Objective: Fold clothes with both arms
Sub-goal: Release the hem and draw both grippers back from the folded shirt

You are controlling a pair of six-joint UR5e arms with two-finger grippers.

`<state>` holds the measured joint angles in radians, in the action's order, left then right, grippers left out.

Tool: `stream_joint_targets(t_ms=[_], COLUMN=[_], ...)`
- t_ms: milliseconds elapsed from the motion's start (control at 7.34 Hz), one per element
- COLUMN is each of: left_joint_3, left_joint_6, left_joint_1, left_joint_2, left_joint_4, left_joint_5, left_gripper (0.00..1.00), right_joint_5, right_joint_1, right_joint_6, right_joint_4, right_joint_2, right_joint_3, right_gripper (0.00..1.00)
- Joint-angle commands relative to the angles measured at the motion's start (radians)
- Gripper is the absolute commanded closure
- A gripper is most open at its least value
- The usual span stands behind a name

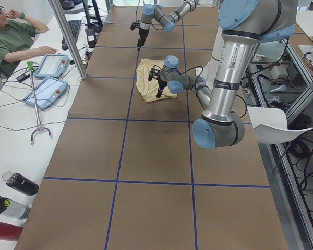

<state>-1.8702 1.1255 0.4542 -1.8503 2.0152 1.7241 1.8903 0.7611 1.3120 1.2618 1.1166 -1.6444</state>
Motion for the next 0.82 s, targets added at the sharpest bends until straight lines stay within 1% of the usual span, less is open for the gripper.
stream_joint_targets(t_ms=[0,136,273,681], left_joint_3=[-0.003,-0.003,-0.001,0.002], left_joint_6=[0.065,0.066,0.066,0.066], left_joint_1=[-0.097,-0.104,-0.109,-0.111], left_joint_2=[0.008,0.008,0.010,0.014], left_joint_4=[0.004,0.002,0.000,-0.006], left_joint_5=[-0.008,-0.006,-0.008,-0.006], left_gripper=[0.13,0.41,0.46,0.46], right_joint_5=[0.001,0.001,0.001,0.001], right_joint_1=[0.001,0.001,0.001,0.001], right_joint_6=[-0.008,-0.008,-0.008,-0.008], right_joint_4=[-0.001,-0.002,-0.002,-0.002], right_joint_2=[0.005,0.006,0.008,0.008], right_joint_3=[-0.002,-0.002,-0.002,-0.003], right_gripper=[0.01,0.01,0.01,0.01])
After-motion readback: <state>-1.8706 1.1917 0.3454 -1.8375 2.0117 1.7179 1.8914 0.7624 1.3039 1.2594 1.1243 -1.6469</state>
